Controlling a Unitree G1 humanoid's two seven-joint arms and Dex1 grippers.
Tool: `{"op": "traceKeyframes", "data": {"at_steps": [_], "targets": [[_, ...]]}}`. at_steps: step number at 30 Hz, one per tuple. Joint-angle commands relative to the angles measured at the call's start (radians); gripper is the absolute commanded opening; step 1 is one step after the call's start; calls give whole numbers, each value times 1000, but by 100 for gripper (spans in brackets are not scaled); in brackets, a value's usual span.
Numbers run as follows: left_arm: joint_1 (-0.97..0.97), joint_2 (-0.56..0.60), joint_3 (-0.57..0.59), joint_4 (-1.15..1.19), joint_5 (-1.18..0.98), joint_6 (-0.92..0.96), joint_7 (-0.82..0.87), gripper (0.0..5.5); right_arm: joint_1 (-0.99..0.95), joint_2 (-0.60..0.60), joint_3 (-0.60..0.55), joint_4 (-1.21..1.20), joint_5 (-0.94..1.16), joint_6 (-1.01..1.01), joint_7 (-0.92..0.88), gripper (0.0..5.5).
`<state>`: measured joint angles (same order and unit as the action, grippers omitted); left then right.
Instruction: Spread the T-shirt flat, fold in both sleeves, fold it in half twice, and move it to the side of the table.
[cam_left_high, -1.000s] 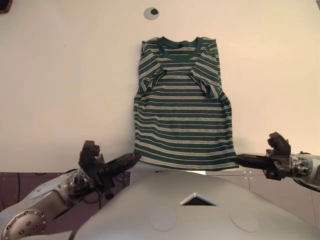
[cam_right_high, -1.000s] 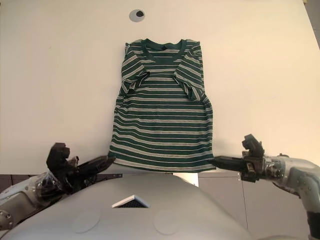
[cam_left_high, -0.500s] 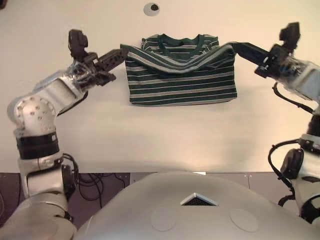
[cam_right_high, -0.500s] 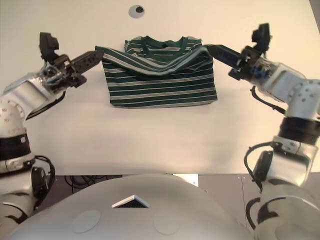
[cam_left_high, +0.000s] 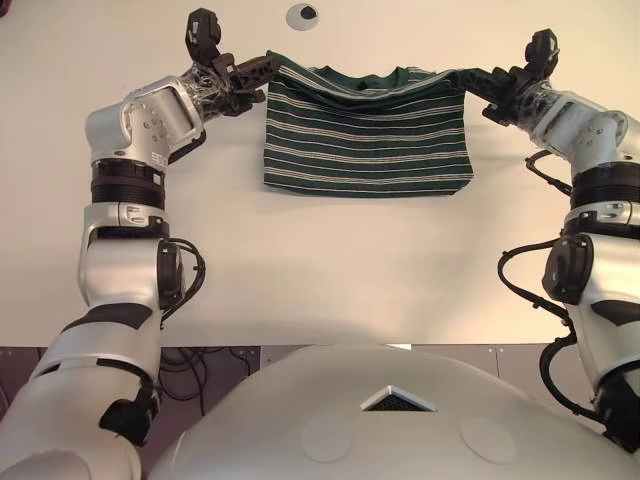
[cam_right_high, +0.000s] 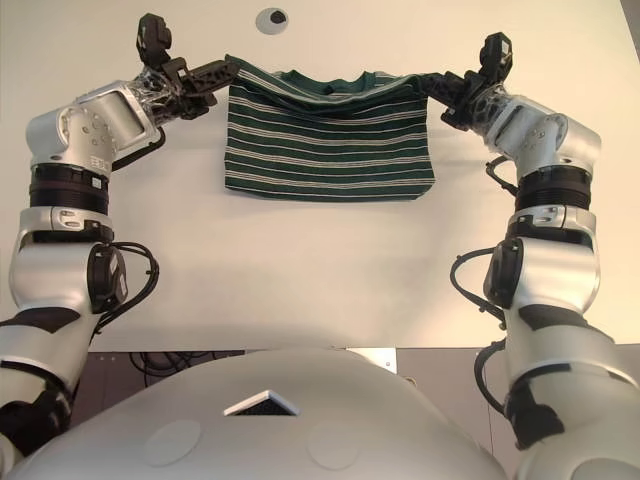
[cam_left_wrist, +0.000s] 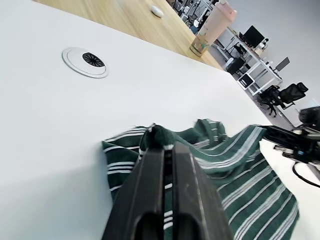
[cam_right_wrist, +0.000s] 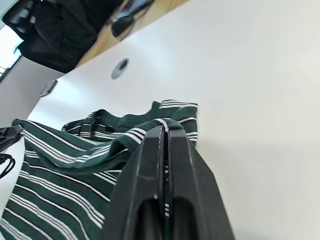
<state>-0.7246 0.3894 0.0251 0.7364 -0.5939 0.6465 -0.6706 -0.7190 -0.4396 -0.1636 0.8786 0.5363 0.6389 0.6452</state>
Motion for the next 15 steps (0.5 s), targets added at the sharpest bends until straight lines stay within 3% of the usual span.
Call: {"op": "traceKeyframes", "data": {"at_steps": [1, 7, 8, 15], "targets": [[-75, -29, 18, 122, 67, -60, -16, 0, -64, 30, -13, 81, -49, -48, -16, 1], [-131, -59, 48, 290, 152, -140, -18, 0, -130, 79, -27, 200, -109, -115, -59, 1], [-138, -63, 59, 311, 160, -149, -10, 0, -137, 86, -27, 217, -118, -123, -63, 24], [-214, -102, 175, 437, 161, -193, 112, 107, -200, 132, -108, 315, -127, -211, -153, 122]]}}
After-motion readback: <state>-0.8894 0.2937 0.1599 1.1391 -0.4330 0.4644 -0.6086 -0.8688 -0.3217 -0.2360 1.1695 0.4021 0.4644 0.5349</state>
